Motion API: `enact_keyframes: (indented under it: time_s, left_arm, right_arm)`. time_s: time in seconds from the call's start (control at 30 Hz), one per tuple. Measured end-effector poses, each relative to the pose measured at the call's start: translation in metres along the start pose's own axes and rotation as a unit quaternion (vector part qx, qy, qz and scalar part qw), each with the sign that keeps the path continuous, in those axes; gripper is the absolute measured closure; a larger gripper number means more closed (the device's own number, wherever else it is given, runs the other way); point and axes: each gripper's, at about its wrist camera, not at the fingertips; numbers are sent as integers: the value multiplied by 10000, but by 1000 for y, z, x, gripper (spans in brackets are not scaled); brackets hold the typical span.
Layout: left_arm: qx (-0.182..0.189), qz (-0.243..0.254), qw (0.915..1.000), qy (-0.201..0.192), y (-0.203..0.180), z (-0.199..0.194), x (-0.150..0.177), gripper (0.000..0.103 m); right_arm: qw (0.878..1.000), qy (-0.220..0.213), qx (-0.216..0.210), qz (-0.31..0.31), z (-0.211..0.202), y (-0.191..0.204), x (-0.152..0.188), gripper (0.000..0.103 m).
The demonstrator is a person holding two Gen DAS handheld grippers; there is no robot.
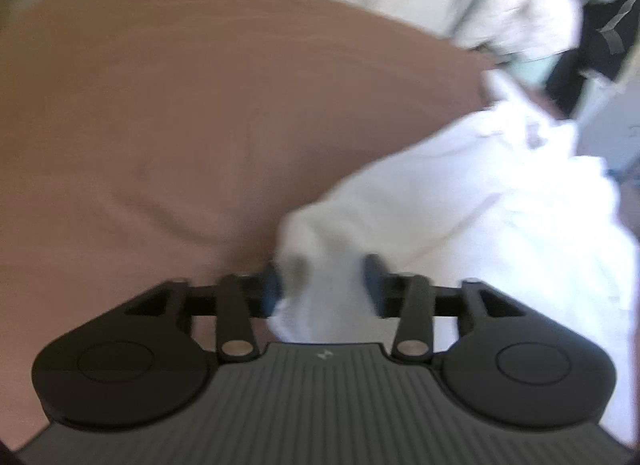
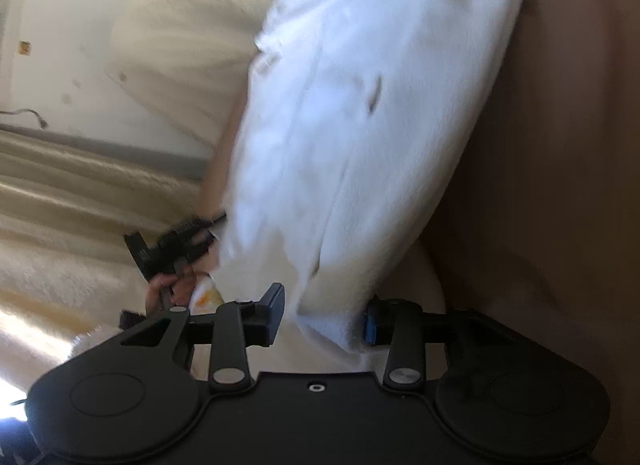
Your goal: Fold clothes
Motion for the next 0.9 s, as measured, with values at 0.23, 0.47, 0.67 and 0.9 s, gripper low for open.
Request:
enact_keyframes:
  time_s: [0.23, 0.47, 0.67, 0.9]
  left_arm:
    - [-499, 276, 9965, -607, -14, -22, -4, 95]
    - [-1094, 850, 9862, -907, -60, -50, -4, 96]
    - [-1444, 947, 9829, -635, -59, -44, 1, 95]
    - [-1353, 611, 9885, -298, -31, -34, 8, 89]
  right_arm:
    - [9935, -359, 99, -1078, -14, 38, 0, 88]
    - [9854, -343, 281, -1641, -11, 71, -8, 80]
    - [9919, -68, 335, -1225, -14, 54, -1, 67]
    - [9926, 301, 588, -1021, -30, 38, 14, 55]
Point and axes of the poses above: each gripper's, at about its wrist camera, not at the fingertips, and z roughly the way its jaws point, y to its left, x to its underside, and after that the axes turned 8 degrees about -x, right-handed
